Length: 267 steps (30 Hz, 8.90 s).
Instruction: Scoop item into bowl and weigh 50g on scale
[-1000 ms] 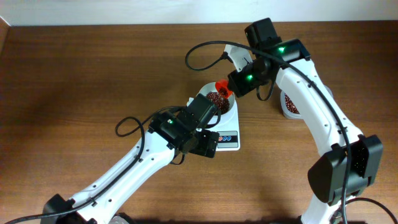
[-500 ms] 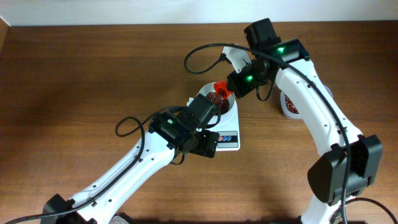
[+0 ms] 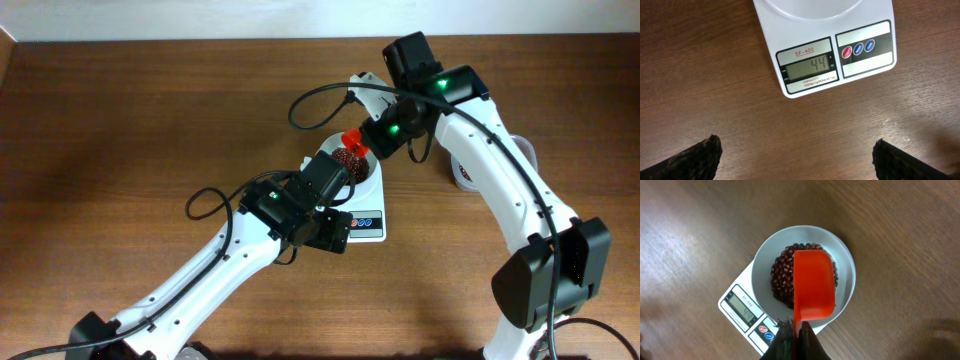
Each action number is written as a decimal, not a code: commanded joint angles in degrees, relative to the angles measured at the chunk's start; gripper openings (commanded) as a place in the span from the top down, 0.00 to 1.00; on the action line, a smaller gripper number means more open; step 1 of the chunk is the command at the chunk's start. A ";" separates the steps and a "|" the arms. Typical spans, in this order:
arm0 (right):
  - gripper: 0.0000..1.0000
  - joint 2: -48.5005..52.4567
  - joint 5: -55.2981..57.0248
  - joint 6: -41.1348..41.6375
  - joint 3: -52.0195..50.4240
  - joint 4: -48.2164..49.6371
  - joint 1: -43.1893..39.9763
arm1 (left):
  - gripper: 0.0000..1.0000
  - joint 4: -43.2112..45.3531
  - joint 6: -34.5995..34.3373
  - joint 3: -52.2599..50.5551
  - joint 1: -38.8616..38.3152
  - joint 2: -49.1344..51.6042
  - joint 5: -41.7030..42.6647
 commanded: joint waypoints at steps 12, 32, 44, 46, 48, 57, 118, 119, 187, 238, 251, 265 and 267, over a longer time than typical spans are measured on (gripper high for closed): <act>0.96 -1.92 7.21 -5.07 4.81 -3.06 2.27 | 0.01 0.07 -0.55 -0.42 -0.15 -0.42 -0.66; 0.96 -1.86 -18.03 11.76 4.81 -4.00 -13.92 | 0.01 0.07 -0.55 -0.42 -0.15 -0.42 -0.66; 0.96 -1.81 -17.97 11.74 4.79 -8.04 -37.38 | 0.01 0.07 -0.55 -0.42 -0.15 -0.42 -0.66; 0.96 -1.81 -17.97 11.74 4.79 -8.04 -38.80 | 0.01 0.09 -2.71 -0.42 -0.15 -0.42 4.24; 0.96 -1.81 -17.73 11.72 4.76 -8.92 -39.30 | 0.01 0.07 -2.67 -0.42 -0.15 -0.42 3.50; 0.96 -1.81 -9.77 11.69 4.76 -11.39 -39.41 | 0.01 0.11 -2.67 -0.42 -0.15 -0.42 3.52; 0.96 0.39 -13.64 14.29 -13.40 2.01 -43.45 | 0.01 0.09 -2.67 -0.42 -0.15 -0.42 3.52; 0.96 0.39 -15.19 14.29 -13.40 1.60 -44.74 | 0.01 0.07 -2.67 -0.42 -0.15 -0.42 3.52; 0.96 -0.37 -7.39 -2.54 2.58 -5.77 -5.14 | 0.01 0.07 -2.67 -0.44 -0.11 -0.44 3.52; 0.96 -0.37 -40.54 1.22 2.56 -6.80 -21.68 | 0.01 0.07 -2.67 -0.42 -0.11 -0.42 3.52; 0.96 -0.37 -15.47 5.84 2.51 -14.64 -41.66 | 0.01 0.07 -2.67 -0.42 -0.11 -0.44 3.52; 0.96 -0.35 21.68 18.80 2.51 -14.16 -31.32 | 0.01 0.09 -2.67 -0.42 -0.11 -0.44 3.52; 0.96 -0.24 26.40 18.82 2.51 -13.90 -28.59 | 0.01 0.07 -2.67 -0.44 -0.11 -0.44 3.52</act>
